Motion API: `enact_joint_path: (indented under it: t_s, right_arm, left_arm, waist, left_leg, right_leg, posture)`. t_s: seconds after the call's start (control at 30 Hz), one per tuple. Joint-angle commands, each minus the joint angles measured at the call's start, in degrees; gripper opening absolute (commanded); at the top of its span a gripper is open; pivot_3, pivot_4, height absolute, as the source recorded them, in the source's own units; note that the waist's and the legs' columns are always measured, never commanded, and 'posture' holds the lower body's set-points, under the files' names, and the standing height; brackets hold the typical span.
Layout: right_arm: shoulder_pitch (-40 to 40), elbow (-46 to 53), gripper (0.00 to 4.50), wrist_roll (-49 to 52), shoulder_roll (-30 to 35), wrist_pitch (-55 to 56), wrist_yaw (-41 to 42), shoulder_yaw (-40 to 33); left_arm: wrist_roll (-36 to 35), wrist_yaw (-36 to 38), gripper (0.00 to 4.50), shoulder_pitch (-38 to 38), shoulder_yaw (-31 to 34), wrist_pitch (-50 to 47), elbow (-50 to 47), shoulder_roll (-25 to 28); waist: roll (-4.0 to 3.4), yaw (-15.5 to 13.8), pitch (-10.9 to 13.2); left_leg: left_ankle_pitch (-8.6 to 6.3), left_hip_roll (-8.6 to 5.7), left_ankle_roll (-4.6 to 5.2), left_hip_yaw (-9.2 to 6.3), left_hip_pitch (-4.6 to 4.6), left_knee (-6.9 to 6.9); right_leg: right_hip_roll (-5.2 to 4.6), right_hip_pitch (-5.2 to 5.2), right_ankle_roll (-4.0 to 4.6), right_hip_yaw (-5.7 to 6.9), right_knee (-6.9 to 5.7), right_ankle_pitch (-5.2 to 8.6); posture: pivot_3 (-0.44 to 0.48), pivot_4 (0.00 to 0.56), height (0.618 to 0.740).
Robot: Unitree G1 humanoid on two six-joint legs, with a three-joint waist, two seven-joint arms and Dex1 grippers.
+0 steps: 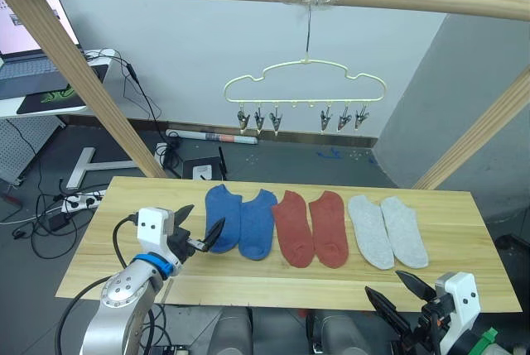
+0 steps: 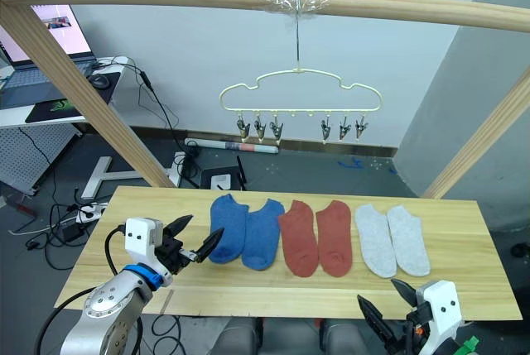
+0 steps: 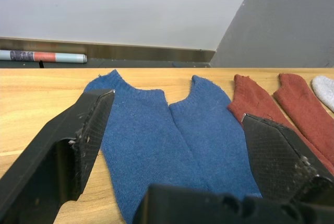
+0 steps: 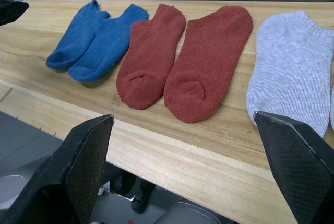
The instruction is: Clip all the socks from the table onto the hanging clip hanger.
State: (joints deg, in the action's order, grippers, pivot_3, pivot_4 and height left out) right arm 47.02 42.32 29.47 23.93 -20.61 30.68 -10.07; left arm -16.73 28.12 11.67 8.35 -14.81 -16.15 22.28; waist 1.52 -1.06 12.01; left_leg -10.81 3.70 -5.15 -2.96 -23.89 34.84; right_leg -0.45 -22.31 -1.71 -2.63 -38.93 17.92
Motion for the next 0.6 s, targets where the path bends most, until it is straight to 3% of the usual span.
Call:
enact_joint_path:
  t_s: [0.03,0.17,0.57,0.6]
  right_arm:
    - [0.2,0.39,4.5,0.05,0.26,0.7,0.57,-0.4]
    - [-0.12,0.39,4.5,0.03,0.5,0.47,0.6,-0.46]
    - [-1.22,1.42,4.5,0.54,1.03,-0.75,-0.1,-0.49]
    - [-1.66,1.76,4.5,0.83,1.11,-1.15,-0.28,-0.42]
  left_arm:
    - [-1.15,-1.43,4.46,-1.27,0.7,-4.49,-3.9,0.94]
    - [-3.73,-2.65,4.46,-4.95,0.77,-12.25,-6.49,1.29]
    - [-2.42,-5.25,4.46,-9.02,-0.52,-12.4,-7.61,-0.9]
    - [-1.92,-5.74,4.28,-9.71,-0.49,-11.35,-7.06,-1.4]
  waist:
    - [0.0,-0.01,0.0]
    - [0.01,-0.24,0.03]
    - [0.02,-0.27,0.04]
    - [0.02,-0.28,0.04]
  left_leg:
    - [0.0,0.0,0.0,0.0,0.0,0.0]
    - [0.0,0.0,0.0,-0.04,0.0,0.01]
    - [-0.03,-0.01,-0.03,-0.03,-0.02,-0.01]
    - [-0.03,-0.01,-0.03,-0.03,-0.02,-0.01]
  right_leg:
    - [0.0,0.0,0.0,0.0,0.0,0.0]
    - [0.01,0.0,0.0,0.04,0.0,0.0]
    - [0.05,0.01,-0.02,0.04,0.01,0.02]
    - [0.04,0.01,-0.02,0.04,0.02,0.02]
  posture:
    - [0.077,0.204,0.74]
    - [0.079,0.204,0.74]
    - [0.077,0.203,0.74]
    - [0.077,0.203,0.74]
